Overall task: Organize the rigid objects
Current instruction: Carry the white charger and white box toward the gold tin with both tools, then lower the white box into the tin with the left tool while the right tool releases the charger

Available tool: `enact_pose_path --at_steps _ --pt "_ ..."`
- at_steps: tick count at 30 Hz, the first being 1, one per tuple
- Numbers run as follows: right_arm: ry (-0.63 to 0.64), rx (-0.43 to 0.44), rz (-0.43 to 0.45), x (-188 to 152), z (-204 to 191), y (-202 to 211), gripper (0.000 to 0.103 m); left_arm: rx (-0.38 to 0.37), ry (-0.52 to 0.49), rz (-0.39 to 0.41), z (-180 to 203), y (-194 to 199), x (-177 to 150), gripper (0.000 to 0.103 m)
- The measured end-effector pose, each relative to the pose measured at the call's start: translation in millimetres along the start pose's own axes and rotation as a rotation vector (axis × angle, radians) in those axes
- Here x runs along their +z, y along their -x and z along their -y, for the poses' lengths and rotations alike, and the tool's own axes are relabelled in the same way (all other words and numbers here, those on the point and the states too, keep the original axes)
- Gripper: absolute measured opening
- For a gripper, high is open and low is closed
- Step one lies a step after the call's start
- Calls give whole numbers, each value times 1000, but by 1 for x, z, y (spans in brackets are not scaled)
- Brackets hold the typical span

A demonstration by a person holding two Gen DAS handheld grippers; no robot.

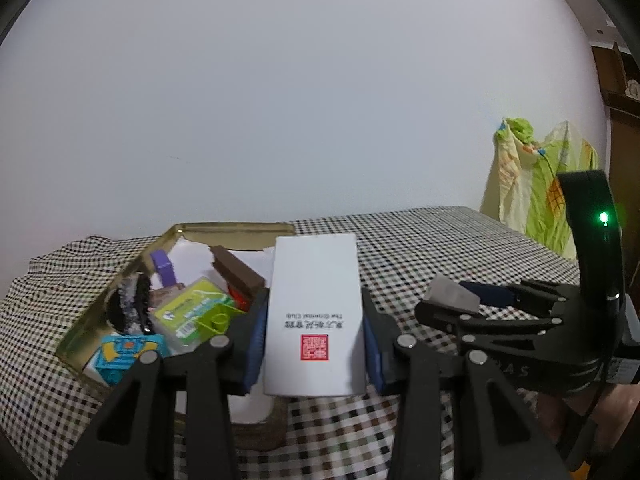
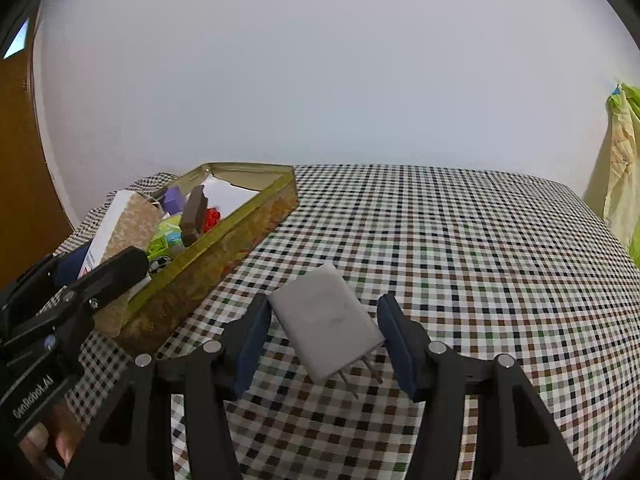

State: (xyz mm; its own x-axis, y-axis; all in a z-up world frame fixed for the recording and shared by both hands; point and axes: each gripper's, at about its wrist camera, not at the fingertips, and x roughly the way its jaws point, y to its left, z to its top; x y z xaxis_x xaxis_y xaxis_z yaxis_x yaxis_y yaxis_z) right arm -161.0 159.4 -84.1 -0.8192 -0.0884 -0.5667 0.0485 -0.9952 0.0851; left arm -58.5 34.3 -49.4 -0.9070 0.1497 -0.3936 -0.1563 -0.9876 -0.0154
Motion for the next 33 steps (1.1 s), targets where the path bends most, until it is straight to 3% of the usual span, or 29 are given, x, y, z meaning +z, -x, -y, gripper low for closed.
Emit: enact_pose_path --at_steps 18,28,33 --pt "55 47 1 9 -33 -11 58 81 75 -5 -61 14 3 40" --pt "140 112 10 37 -65 -11 58 178 57 -75 -100 6 19 40" --pt "193 148 2 56 -90 -24 58 191 49 -134 -116 -9 27 40"
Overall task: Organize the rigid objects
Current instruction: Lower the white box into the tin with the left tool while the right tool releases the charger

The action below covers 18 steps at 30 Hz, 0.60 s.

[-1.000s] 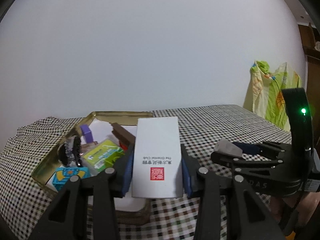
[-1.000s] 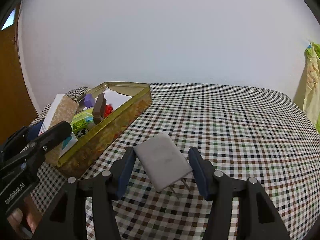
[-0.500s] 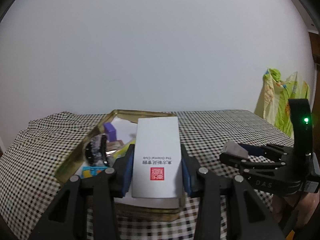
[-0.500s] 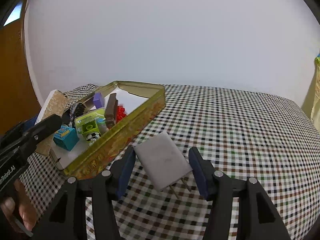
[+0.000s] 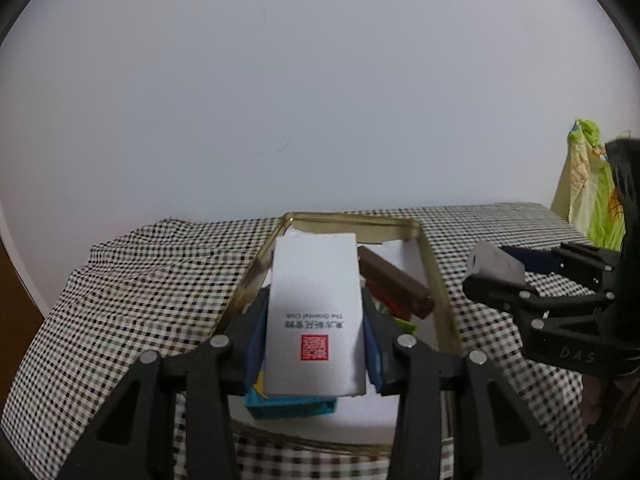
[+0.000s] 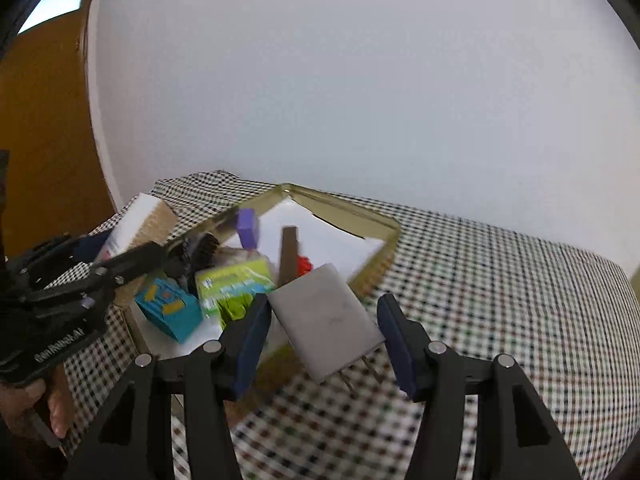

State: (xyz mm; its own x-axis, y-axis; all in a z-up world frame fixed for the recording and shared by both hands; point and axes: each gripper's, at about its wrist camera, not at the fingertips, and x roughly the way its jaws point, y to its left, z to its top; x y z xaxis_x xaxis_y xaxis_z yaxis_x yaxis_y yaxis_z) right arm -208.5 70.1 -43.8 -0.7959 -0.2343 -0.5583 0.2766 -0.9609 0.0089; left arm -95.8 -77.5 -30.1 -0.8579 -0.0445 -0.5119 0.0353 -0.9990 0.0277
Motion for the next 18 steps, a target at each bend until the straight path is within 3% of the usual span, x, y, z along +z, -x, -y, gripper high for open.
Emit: enact_pose_path --at_steps 7,18 --pt "30 52 -59 23 -19 -34 58 -4 3 -105 -16 -27 7 40" --pt "79 45 -144 36 -38 -81 58 -2 -19 -219 -21 -58 5 40"
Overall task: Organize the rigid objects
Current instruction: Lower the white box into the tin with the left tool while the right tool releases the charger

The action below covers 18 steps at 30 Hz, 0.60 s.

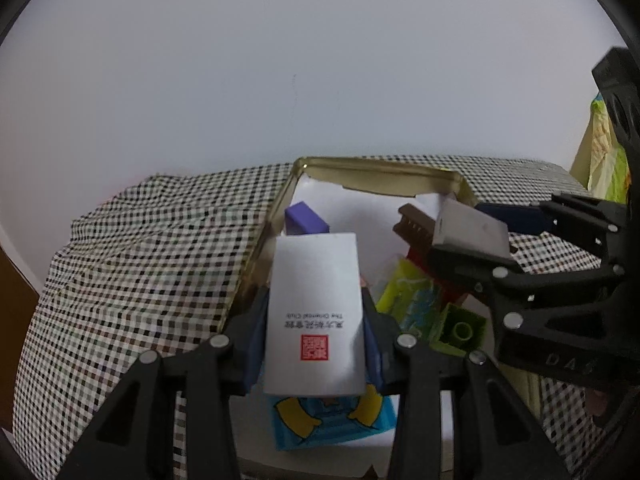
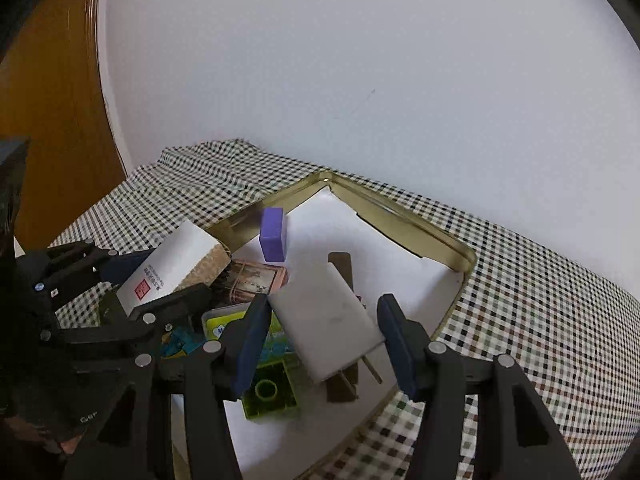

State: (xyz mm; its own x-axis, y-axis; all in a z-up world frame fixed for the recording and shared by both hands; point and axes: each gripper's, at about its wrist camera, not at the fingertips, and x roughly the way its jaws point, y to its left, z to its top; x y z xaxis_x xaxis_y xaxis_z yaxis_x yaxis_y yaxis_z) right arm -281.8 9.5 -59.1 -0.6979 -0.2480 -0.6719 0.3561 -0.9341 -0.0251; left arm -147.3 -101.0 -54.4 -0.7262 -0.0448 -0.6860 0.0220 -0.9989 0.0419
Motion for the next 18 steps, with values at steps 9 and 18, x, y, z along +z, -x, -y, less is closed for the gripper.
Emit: enact_pose_path --at_steps 9,18 --pt "3 -2 -28 2 1 -12 58 -8 -15 -18 0 -4 2 41" --pt "9 18 -5 0 -3 -5 59 -14 -14 -21 1 -8 1 45"
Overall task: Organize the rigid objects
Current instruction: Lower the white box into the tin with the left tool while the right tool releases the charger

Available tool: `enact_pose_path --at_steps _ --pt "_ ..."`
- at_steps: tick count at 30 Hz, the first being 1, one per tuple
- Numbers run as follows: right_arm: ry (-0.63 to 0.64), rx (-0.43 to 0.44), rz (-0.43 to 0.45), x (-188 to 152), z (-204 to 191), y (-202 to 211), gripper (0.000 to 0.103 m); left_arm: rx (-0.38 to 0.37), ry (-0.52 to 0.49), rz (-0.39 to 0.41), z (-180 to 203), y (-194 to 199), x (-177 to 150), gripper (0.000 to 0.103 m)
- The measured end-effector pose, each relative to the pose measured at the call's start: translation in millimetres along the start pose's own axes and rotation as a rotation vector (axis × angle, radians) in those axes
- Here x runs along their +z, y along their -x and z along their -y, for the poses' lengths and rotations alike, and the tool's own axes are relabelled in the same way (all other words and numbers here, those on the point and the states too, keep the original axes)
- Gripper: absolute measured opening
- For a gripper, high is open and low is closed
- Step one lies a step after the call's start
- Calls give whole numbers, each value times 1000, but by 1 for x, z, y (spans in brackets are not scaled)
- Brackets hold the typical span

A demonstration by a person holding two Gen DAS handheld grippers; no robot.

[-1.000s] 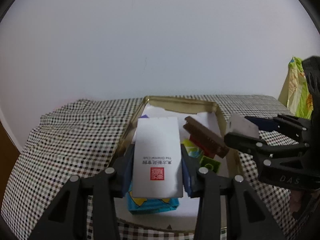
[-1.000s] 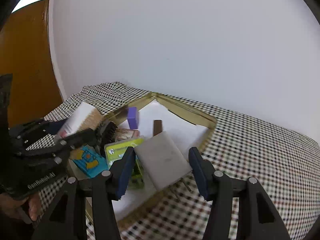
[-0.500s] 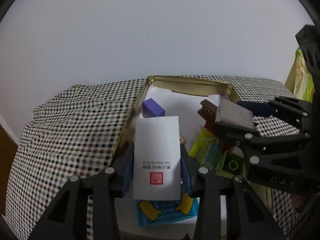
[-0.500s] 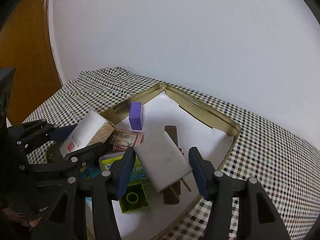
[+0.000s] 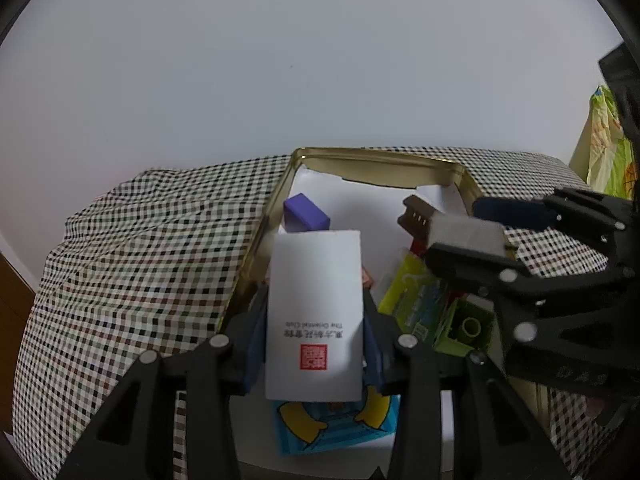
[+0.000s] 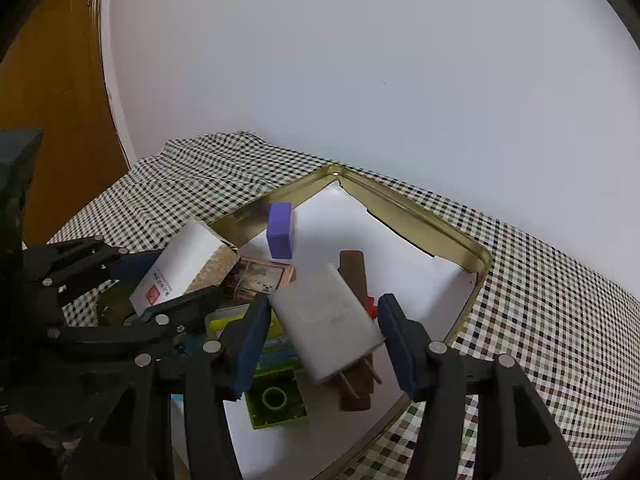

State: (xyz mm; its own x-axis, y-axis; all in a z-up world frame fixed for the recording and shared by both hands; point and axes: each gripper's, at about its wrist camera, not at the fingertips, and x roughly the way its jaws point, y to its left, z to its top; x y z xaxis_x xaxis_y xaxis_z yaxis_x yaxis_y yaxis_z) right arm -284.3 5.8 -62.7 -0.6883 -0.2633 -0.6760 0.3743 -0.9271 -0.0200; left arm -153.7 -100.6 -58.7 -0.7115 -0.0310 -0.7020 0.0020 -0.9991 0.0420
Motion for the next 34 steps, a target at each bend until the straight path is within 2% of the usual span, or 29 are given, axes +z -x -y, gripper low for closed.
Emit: enact_pose_path --at_steps 2,4,6,10,18,26,34 --pt "-6 -8 21 -1 1 7 60 -2 5 5 1 2 -1 67" --pt "-19 -10 42 -1 3 14 67 14 6 31 2 9 -2 91" --pt "-34 -17 66 -3 5 23 69 27 8 57 3 17 -2 103" --pt "-61 -34 90 -6 12 36 70 31 27 85 -1 31 -2 103" --pt "-51 -21 119 -9 3 53 70 45 67 90 -16 50 -7 103" --pt "-30 -12 128 -11 -6 54 70 83 76 95 -20 56 -12 103" --pt "-37 -16 125 -16 -3 47 70 126 58 140 -21 56 -15 103"
